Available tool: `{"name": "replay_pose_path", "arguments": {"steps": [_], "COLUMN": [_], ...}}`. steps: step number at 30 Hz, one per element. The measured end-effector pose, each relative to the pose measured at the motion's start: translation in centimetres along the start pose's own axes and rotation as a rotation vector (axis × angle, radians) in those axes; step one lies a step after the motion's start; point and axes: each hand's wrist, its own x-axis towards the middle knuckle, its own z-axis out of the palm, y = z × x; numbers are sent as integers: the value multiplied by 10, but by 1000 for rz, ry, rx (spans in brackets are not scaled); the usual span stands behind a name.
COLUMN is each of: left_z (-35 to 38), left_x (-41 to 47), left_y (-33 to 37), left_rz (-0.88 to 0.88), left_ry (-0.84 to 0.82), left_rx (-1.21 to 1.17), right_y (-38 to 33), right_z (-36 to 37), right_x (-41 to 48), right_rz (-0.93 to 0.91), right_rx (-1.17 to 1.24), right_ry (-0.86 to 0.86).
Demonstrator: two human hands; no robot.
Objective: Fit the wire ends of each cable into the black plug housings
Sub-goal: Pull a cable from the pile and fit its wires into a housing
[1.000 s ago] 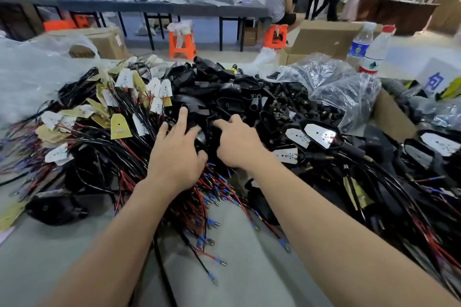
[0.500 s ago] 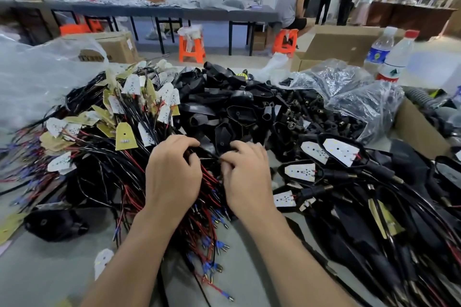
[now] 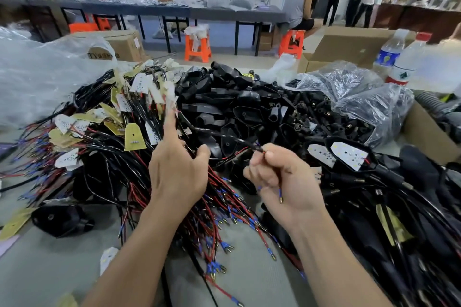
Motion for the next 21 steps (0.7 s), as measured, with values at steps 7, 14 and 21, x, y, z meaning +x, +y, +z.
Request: {"name": "replay_pose_path", "arguments": {"steps": [7, 14, 21], "left_z": [-13, -30, -14], "left_x": [18, 9, 8], "left_y": [-10, 22, 44], "left_rz": [-180, -347, -406], "left_ry": [-100, -108, -21], "left_rx": [-648, -1288, -1123], "right_y": [1, 9, 6], "right_z": [2, 11, 7], "right_x": [-9, -5, -4], "right_rz": [406, 364, 145], "right_rx": [-377, -646, -1124], "right_ry": [-455, -158, 0]}}
